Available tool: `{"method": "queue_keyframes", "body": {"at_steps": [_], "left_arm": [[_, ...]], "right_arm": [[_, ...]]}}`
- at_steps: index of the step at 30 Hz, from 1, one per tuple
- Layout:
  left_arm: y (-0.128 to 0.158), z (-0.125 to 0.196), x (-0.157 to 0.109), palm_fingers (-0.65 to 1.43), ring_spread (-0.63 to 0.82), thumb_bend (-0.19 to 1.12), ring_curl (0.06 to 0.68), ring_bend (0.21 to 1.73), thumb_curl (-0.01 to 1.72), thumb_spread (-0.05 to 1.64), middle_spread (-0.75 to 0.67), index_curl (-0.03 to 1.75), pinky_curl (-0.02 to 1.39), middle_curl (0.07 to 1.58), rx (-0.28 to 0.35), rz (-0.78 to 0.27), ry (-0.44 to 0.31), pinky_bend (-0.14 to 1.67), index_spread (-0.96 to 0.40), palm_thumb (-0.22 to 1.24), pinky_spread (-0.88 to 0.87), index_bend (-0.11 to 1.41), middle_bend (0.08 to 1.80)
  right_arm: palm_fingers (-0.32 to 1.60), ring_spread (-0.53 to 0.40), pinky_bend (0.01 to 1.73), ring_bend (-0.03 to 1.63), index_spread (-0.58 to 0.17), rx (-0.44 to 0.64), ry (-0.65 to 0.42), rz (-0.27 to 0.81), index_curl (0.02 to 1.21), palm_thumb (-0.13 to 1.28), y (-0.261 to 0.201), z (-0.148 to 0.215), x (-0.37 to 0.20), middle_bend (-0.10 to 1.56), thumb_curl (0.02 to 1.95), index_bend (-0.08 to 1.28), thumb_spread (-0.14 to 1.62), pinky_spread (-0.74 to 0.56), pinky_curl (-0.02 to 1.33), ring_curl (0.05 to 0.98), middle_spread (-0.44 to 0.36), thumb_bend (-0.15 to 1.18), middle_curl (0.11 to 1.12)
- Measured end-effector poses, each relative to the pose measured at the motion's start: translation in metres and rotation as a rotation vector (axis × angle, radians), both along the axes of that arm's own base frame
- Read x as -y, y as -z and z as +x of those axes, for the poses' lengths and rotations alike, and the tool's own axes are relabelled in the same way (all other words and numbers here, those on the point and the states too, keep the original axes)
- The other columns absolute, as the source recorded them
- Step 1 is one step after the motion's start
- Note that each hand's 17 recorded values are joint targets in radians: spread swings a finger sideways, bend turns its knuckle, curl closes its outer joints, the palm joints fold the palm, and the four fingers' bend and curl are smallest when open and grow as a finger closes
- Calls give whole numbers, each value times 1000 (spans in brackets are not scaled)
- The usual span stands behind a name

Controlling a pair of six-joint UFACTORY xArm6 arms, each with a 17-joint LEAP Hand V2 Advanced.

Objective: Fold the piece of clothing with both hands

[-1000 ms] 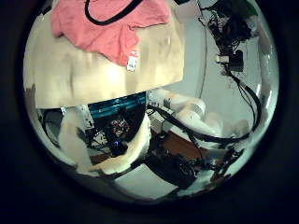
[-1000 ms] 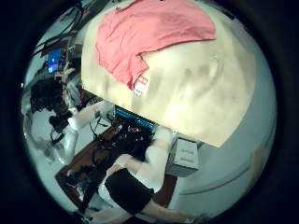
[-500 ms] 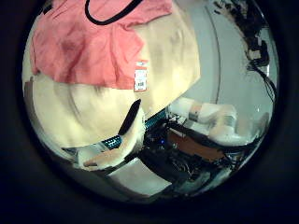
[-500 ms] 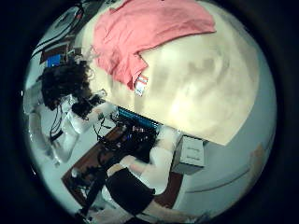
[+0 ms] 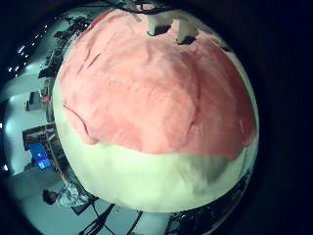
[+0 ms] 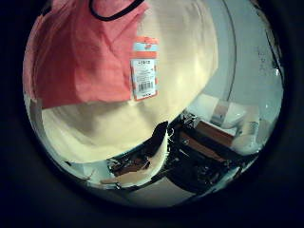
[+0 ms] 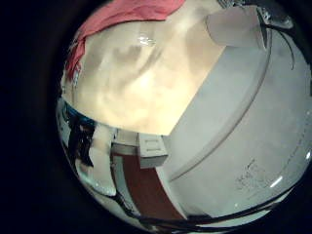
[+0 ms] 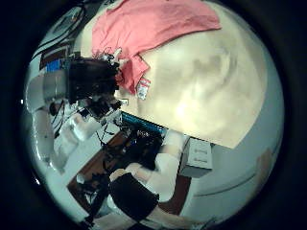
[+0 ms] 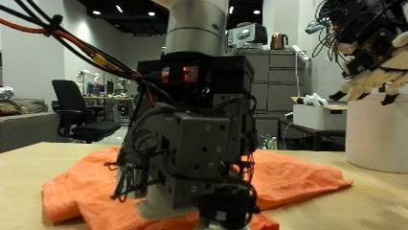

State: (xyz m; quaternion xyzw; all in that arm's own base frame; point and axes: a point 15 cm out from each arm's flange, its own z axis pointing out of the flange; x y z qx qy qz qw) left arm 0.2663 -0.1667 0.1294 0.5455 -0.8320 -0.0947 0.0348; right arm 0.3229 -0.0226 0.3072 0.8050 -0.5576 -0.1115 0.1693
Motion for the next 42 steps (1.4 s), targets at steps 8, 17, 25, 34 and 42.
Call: {"method": "queue_keyframes", "body": {"at_steps": [8, 17, 25, 34, 42], "left_arm": [[9, 7, -15, 431, 422, -21, 187, 381, 312, 877, 161, 445, 196, 377, 21, 94, -5, 58, 92, 184, 454, 394, 493], [-6, 8, -34, 851, -256, 116, 287, 705, 347, 1133, -337, 620, 35, 600, 16, 103, -37, 134, -345, 562, 97, 742, 1033], [-40, 3, -71, 802, -434, 108, 318, 740, 336, 1265, -460, 666, 14, 623, 43, 121, -63, 171, -488, 651, -50, 796, 1082], [-48, 1, -88, 796, -475, 59, 324, 731, 332, 1306, -496, 692, 17, 621, 64, 111, -92, 183, -536, 674, -102, 790, 1088], [-57, 0, -90, 797, -479, 21, 325, 697, 334, 1318, -503, 710, 25, 619, 68, 110, -91, 186, -553, 695, -130, 778, 1089]], "right_arm": [[70, 220, 297, 230, -319, -10, 2, 0, 313, 106, 3, 0, 0, 181, 199, 173, 1238, 331, 321, 264, 123, -14, 283], [83, 216, 285, 226, -318, -41, -2, 0, 309, 106, 13, 2, 0, 193, 198, 170, 1238, 329, 320, 264, 103, -14, 292], [177, 179, 266, 292, -304, 38, -23, 8, 291, 239, 26, 29, -3, 200, 228, 155, 1241, 296, 313, 277, 57, 14, 312], [219, 118, 248, 328, -293, 43, -69, 20, 282, 472, 112, 15, -8, 229, 282, 160, 1143, 257, 312, 285, 21, 21, 336], [193, 111, 268, 328, -289, 32, -99, 19, 272, 497, 131, 8, -20, 219, 294, 154, 1049, 243, 318, 280, 14, -24, 342]]}}
